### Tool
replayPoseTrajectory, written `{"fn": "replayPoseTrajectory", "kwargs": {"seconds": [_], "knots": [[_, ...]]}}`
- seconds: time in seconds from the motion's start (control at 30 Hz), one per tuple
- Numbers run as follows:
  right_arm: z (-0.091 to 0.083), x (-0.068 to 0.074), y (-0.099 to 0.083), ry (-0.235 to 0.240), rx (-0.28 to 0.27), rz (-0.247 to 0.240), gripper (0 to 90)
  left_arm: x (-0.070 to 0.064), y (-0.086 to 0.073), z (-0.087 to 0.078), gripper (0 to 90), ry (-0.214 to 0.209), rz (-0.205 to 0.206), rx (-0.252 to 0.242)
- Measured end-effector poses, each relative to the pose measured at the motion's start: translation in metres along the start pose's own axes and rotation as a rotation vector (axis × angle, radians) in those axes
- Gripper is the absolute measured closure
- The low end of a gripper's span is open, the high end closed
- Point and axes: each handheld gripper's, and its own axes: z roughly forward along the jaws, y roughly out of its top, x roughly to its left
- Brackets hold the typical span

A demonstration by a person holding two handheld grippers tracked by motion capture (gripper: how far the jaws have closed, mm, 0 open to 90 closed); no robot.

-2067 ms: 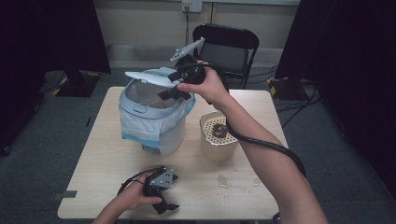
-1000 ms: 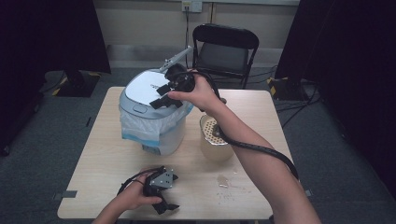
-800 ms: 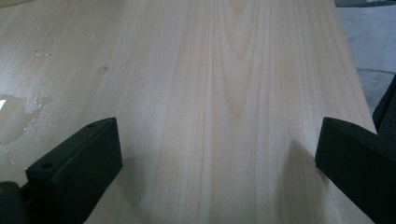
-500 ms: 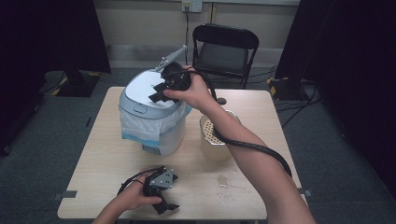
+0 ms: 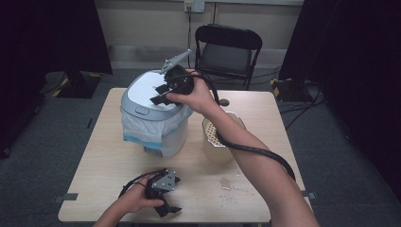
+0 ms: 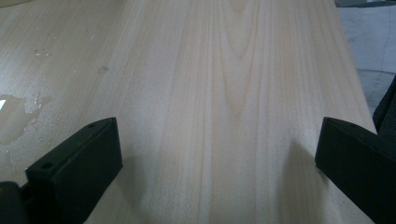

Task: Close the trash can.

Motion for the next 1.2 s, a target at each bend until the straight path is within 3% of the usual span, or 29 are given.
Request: {"fn": "replayPoseTrajectory", "kwargs": {"seconds": [0.2, 0.37, 0.63, 0.7, 0.83, 1.1, 1.2], "knots": [[-0.007, -0.007, -0.009, -0.023, -0.017, 0.048, 25.6, 0.000, 0.000, 0.000, 0.0, 0.000, 0.005, 0.004], [-0.013, -0.009, -0.013, -0.028, -0.023, 0.066, 18.6, 0.000, 0.000, 0.000, 0.0, 0.000, 0.001, 0.000], [-0.020, -0.006, -0.013, -0.021, -0.028, 0.054, 15.4, 0.001, 0.000, -0.001, 0.0, 0.000, 0.022, 0.017], [-0.022, -0.004, -0.014, -0.013, -0.034, 0.052, 14.7, 0.000, 0.000, 0.000, 0.0, 0.000, -0.002, -0.002], [-0.027, -0.001, -0.017, -0.005, -0.032, 0.045, 14.6, 0.000, 0.000, 0.000, 0.0, 0.000, 0.000, 0.000], [-0.041, 0.002, -0.021, -0.007, -0.028, 0.040, 14.5, 0.001, 0.001, -0.001, 0.0, 0.000, 0.022, 0.021], [-0.047, 0.004, -0.024, -0.014, -0.030, 0.031, 14.5, 0.000, 0.000, 0.000, 0.0, 0.001, -0.003, 0.004]]}}
